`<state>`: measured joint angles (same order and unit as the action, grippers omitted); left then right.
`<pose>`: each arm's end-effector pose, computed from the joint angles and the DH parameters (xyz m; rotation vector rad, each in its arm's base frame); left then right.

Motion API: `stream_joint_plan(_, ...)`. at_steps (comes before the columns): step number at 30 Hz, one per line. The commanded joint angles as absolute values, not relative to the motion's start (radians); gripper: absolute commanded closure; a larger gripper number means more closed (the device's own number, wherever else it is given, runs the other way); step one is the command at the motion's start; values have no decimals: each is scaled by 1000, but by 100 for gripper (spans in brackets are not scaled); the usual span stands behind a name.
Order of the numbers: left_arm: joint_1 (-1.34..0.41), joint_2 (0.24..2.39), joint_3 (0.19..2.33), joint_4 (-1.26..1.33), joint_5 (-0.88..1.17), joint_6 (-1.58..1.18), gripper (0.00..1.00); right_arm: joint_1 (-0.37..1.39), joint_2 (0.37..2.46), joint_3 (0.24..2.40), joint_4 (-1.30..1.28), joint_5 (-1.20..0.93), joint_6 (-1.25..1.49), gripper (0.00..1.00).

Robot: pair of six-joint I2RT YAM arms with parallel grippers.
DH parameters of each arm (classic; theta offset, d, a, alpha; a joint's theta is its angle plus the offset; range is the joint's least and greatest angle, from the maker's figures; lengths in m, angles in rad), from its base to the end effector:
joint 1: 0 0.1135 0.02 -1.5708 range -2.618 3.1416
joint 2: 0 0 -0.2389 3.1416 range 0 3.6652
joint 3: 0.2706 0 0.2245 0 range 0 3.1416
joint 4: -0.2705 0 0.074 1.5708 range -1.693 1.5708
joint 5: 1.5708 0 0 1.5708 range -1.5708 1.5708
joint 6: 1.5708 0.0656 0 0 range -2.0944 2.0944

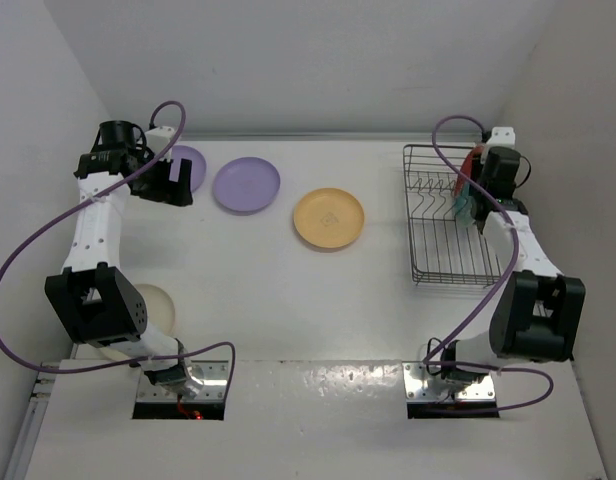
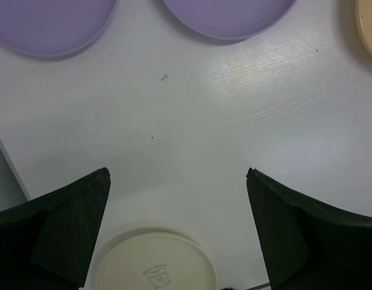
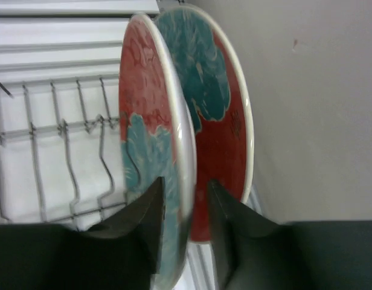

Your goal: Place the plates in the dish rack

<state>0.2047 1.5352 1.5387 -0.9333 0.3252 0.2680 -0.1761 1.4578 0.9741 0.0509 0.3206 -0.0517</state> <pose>0.3069 0.0423 0.3039 0.2100 2.4343 -0.1995 0.3274 -0.0793 0.2463 0.3307 1.9830 -0.4666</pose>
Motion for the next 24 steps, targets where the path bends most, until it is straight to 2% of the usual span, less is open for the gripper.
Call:
stream_joint_plan(1, 218, 1494, 1549, -920, 336, 264, 0, -170, 1416, 1077, 108, 285, -31, 56)
stream_joint_plan(3, 218, 1494, 1540, -920, 336, 264, 0, -155, 1381, 1097, 91, 269, -35, 37)
stream_joint_plan(4, 218, 1494, 1540, -920, 336, 264, 0, -147, 1370, 1141, 50, 258, -34, 24)
stream_joint_plan(6, 218, 1494, 1531, -920, 336, 264, 0, -117, 1339, 1199, -32, 255, -26, 15)
stream_joint_plan(7, 218, 1494, 1520, -920, 327, 264, 0, -106, 1332, 1221, -53, 265, -17, 7)
stream_joint_plan(10, 218, 1494, 1508, -920, 327, 264, 0, -40, 1284, 1285, -152, 275, 120, 5)
stream_joint_plan(11, 218, 1494, 1497, -910, 315, 264, 0, -11, 1264, 1270, -164, 241, 149, 7)
stream_joint_plan(12, 218, 1494, 1485, -910, 301, 264, 0, 30, 1255, 1256, -188, 217, 176, 10)
stream_joint_plan(14, 218, 1494, 1470, -900, 285, 264, 0, 84, 1238, 1189, -192, 94, 268, 53)
stream_joint_plan(15, 218, 1494, 1460, -891, 269, 264, 0, 121, 1244, 1174, -195, 45, 293, 81)
stream_joint_plan(16, 218, 1483, 1445, -891, 259, 264, 0, 155, 1268, 1160, -195, 16, 396, 100)
stream_joint_plan(17, 218, 1483, 1436, -891, 238, 276, 0, 172, 1281, 1117, -186, 6, 426, 100)
stream_joint_plan(18, 218, 1474, 1421, -891, 227, 276, 1, 231, 1296, 1105, -178, 6, 464, 94)
stream_joint_plan(19, 218, 1465, 1411, -891, 227, 288, 8, 250, 1343, 1091, -172, 14, 516, 70)
stream_joint_plan(21, 218, 1456, 1382, -891, 187, 301, 17, 281, 1397, 1088, -179, 78, 584, 57)
stream_joint_plan(22, 218, 1447, 1370, -891, 167, 310, 25, 317, 1434, 1095, -193, 112, 607, 40)
stream_joint_plan(24, 218, 1447, 1335, -891, 146, 310, 26, 369, 1515, 1136, -224, 141, 623, 19)
